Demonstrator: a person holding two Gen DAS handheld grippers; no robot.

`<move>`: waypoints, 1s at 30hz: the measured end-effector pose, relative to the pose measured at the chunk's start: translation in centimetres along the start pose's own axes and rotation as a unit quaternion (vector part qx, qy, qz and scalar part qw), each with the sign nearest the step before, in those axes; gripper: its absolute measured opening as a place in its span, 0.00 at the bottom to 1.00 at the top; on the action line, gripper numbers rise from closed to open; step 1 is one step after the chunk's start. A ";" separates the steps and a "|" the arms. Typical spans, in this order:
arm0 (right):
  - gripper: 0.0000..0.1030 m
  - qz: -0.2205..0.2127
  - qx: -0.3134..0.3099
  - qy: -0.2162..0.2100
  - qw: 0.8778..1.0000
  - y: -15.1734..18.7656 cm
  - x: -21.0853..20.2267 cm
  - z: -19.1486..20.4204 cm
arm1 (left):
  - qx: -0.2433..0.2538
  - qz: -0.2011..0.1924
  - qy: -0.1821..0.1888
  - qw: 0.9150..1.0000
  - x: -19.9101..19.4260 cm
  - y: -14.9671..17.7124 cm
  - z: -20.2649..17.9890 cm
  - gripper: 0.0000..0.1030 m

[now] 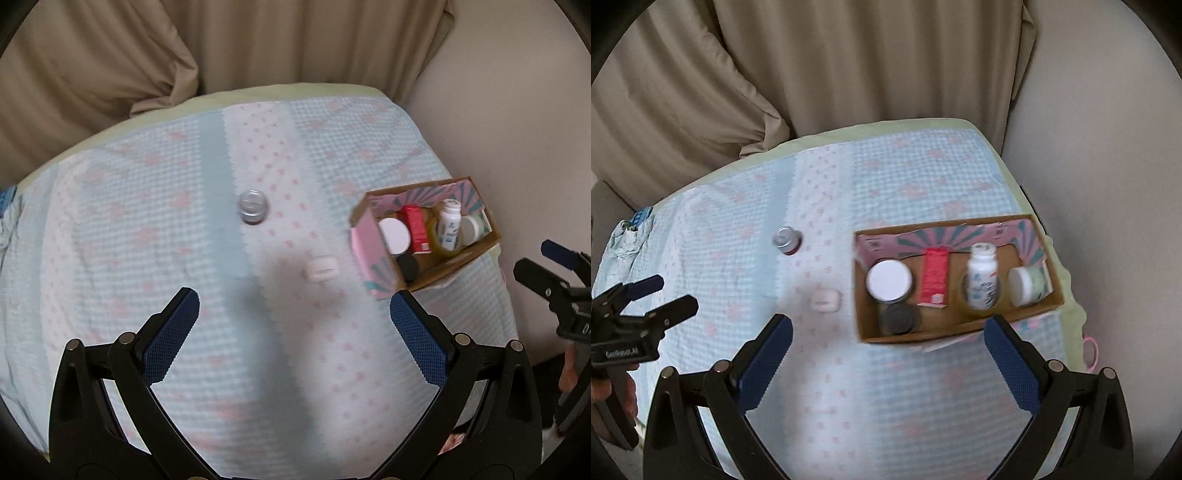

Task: Organize rigid objects
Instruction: 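Withdraw both tools and move them over the silver tin and white case, then grasp the silver tin with the left tool while the right tool grasps the white case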

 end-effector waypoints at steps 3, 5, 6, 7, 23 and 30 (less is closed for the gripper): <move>1.00 -0.012 0.017 0.006 1.000 1.7 -0.3 3.3 | 0.025 -0.012 -0.001 1.000 -0.7 0.3 3.0 1.00; 1.00 -0.016 0.031 0.009 0.999 2.5 0.1 5.8 | 0.044 -0.019 -0.004 0.999 -0.5 0.3 4.9 1.00; 1.00 -0.018 0.035 0.008 0.999 2.7 0.2 6.4 | 0.052 -0.021 -0.005 0.998 -0.2 0.2 5.9 1.00; 1.00 -0.022 0.041 0.006 0.999 3.1 0.6 7.4 | 0.055 -0.022 -0.003 0.998 0.1 0.1 6.5 1.00; 0.99 -0.039 0.004 0.032 0.999 7.2 18.8 11.9 | 0.116 -0.049 0.027 0.992 22.4 -2.9 9.1 1.00; 0.91 -0.039 0.014 0.028 0.999 6.9 26.1 11.0 | 0.125 -0.049 0.030 0.990 31.1 -3.9 8.6 0.91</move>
Point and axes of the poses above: each gripper's, at about its wrist camera, not at the fingertips, and x roughly the way its jaws point, z to its left, y to its underside, the point moved 6 cm from there along x, roughly the way its jaws point, and after that the axes turned 7 degrees about x, right-handed, at the moved point
